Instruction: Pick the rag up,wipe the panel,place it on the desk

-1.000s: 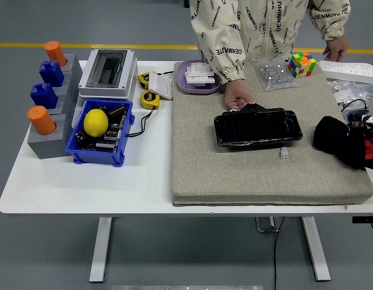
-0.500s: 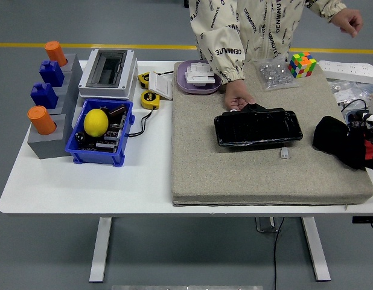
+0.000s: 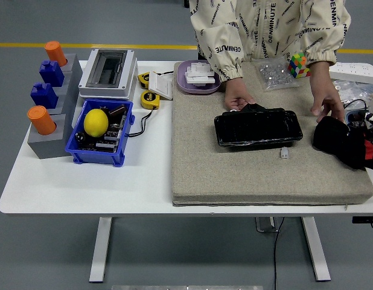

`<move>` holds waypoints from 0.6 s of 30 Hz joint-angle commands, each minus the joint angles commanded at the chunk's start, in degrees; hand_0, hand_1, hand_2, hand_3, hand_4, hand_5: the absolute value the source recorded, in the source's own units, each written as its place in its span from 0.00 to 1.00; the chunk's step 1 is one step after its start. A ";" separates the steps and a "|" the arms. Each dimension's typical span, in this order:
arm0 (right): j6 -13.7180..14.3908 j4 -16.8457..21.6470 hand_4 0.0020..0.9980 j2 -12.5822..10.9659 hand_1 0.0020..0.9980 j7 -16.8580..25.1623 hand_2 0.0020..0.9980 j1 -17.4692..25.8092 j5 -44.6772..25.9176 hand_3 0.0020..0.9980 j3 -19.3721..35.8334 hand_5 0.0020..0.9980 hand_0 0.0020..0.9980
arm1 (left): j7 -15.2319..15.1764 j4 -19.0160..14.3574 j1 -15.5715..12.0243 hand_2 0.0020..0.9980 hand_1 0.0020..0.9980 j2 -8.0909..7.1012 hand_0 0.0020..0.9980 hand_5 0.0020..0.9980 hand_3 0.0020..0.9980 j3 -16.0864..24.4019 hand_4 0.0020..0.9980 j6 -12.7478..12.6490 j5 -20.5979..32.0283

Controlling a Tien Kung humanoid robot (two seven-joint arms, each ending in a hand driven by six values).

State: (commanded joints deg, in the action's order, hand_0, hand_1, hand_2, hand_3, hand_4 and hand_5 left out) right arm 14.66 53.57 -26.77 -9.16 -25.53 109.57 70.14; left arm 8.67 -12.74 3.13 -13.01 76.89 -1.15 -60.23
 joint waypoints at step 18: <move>-0.14 -0.19 1.00 0.12 0.58 -0.11 0.65 0.10 0.04 0.67 0.02 0.51 0.53 | -0.01 -0.02 0.02 0.64 0.64 -0.01 0.60 0.45 0.56 -0.04 0.63 -0.02 0.05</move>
State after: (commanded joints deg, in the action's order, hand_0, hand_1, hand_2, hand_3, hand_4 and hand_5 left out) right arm 14.52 53.38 -26.64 -9.27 -25.43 109.61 70.16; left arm 8.66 -12.76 3.15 -13.02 76.85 -1.17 -60.19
